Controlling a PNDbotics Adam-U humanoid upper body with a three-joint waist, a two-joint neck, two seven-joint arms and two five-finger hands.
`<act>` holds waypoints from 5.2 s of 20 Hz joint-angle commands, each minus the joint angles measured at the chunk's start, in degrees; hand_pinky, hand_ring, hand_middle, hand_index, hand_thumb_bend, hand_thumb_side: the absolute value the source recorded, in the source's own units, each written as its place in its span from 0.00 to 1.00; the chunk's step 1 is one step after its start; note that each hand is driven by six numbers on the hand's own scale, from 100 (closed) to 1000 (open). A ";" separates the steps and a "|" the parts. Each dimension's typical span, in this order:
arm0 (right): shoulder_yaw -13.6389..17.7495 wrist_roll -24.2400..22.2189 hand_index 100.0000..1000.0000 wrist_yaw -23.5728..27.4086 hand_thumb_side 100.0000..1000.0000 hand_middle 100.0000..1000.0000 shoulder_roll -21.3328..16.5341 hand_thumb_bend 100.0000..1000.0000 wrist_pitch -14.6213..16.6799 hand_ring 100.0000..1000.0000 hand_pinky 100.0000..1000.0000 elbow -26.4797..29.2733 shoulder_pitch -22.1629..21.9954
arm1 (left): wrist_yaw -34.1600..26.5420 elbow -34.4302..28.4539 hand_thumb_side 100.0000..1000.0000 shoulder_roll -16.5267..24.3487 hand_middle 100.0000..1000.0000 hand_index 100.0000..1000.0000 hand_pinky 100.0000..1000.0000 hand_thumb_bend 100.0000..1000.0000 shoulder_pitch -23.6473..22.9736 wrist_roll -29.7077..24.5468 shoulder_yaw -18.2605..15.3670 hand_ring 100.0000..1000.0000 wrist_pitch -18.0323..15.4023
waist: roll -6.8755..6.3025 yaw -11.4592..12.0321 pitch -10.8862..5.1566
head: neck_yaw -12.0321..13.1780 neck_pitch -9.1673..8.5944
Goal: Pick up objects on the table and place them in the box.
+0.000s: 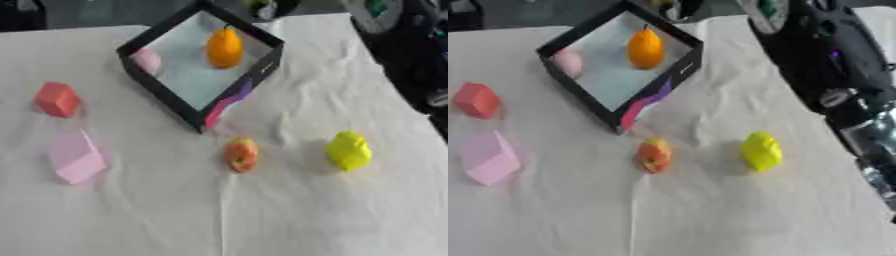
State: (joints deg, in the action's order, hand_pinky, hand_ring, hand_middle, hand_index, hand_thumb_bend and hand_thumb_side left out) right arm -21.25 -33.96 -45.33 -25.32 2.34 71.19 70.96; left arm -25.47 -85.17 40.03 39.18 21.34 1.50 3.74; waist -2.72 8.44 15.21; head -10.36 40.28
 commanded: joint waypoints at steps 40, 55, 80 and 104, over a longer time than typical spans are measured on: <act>4.92 1.26 0.82 23.15 0.03 0.74 -30.88 0.48 -16.80 0.78 0.79 40.63 -20.58 | 0.51 -1.10 0.64 6.04 0.79 0.87 0.75 0.24 -2.78 -0.16 -1.30 0.85 0.05 | 2.61 -3.97 -3.25 | 3.38 2.71; 12.33 13.27 0.83 26.48 0.07 0.75 -39.00 0.49 -11.12 0.77 0.79 43.40 -50.87 | 1.28 -5.66 0.63 5.45 0.79 0.87 0.75 0.25 -7.69 2.08 -3.22 0.85 -0.35 | 2.23 -4.01 -3.82 | 7.68 2.49; 8.12 10.60 0.82 18.53 0.06 0.72 -29.31 0.49 -17.47 0.72 0.74 43.40 -59.30 | 1.27 -9.52 0.63 2.62 0.78 0.86 0.74 0.26 -11.49 3.29 -4.04 0.85 -0.59 | 1.91 -3.53 -4.24 | 5.60 2.95; 4.87 7.05 0.72 10.19 0.04 0.58 -27.86 0.47 -20.22 0.64 0.68 39.17 -56.96 | 0.62 -9.40 0.63 1.42 0.78 0.86 0.74 0.27 -11.60 3.10 -3.66 0.85 -0.66 | 1.52 -2.77 -3.44 | 4.65 2.59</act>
State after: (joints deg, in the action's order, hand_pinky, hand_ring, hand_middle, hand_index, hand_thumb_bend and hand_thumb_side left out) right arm -16.68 -27.33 -34.98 -52.28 -17.77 110.45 13.31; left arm -24.77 -93.84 40.37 27.17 24.39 -1.57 3.22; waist -0.87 5.60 12.89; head -5.58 43.21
